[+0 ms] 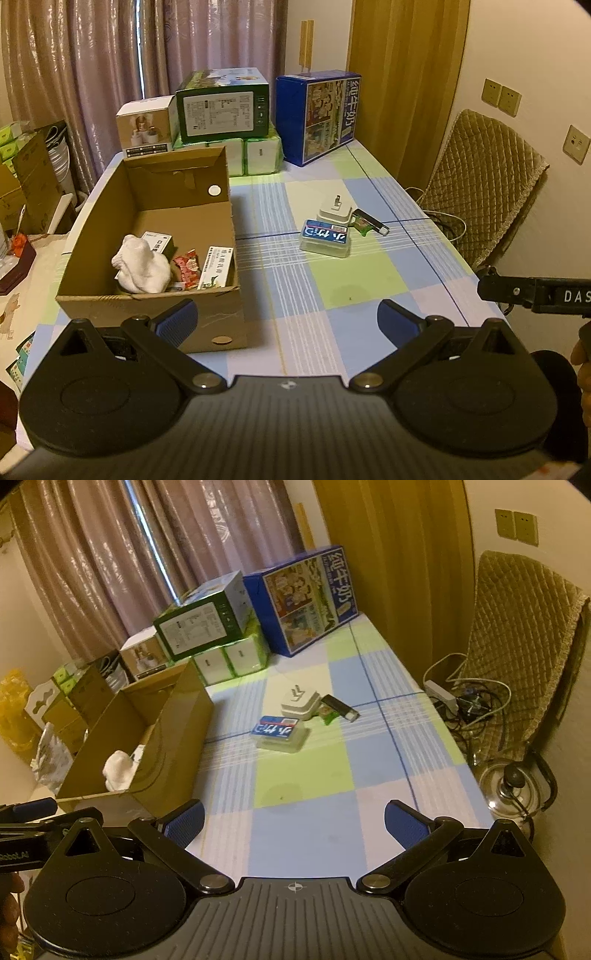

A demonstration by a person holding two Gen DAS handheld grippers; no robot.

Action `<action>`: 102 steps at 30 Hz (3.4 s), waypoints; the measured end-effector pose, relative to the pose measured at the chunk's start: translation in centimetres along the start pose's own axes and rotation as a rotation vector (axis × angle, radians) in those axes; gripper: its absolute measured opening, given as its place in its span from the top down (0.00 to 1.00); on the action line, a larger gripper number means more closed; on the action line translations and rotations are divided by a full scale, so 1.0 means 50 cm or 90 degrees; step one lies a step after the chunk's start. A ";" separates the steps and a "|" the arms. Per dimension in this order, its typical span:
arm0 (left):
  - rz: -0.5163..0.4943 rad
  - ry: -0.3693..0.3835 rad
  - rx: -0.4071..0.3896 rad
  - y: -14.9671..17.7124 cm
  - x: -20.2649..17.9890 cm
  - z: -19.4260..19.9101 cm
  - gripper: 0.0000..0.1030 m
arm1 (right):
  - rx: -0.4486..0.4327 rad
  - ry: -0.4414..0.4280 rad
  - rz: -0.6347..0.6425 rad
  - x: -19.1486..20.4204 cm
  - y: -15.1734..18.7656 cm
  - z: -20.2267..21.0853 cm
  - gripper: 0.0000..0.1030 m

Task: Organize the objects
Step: 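Withdraw both tools from the box back over the table, then grasp the blue floss-pick box with the left tool, then grasp the black lighter with the right tool, then lift the floss-pick box and lighter and carry both toward the cardboard box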

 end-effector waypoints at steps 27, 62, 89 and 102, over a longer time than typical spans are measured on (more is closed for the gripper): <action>-0.069 0.032 -0.002 -0.070 -0.108 -0.229 0.01 | -0.015 0.041 0.028 -0.137 -0.093 -0.132 0.02; -0.105 0.016 0.055 -0.037 -0.115 -0.674 0.13 | 0.089 -0.050 0.264 -0.204 -0.105 -0.619 0.53; -0.070 0.031 0.071 0.066 -0.126 -0.484 0.18 | 0.225 0.022 0.076 -0.125 -0.005 -0.465 0.80; -0.045 0.039 0.089 0.143 -0.093 -0.385 0.18 | 0.196 0.018 0.061 -0.091 0.092 -0.351 0.79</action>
Point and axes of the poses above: each gripper's, at about its wrist camera, not at the fingertips, and z roughly against the way its jaws point, x to its left, y to its underside, the point moved 1 cm from there along -z, roughly the way its jaws point, and after that the axes turned 7 degrees about -x, right-handed, at the moved point
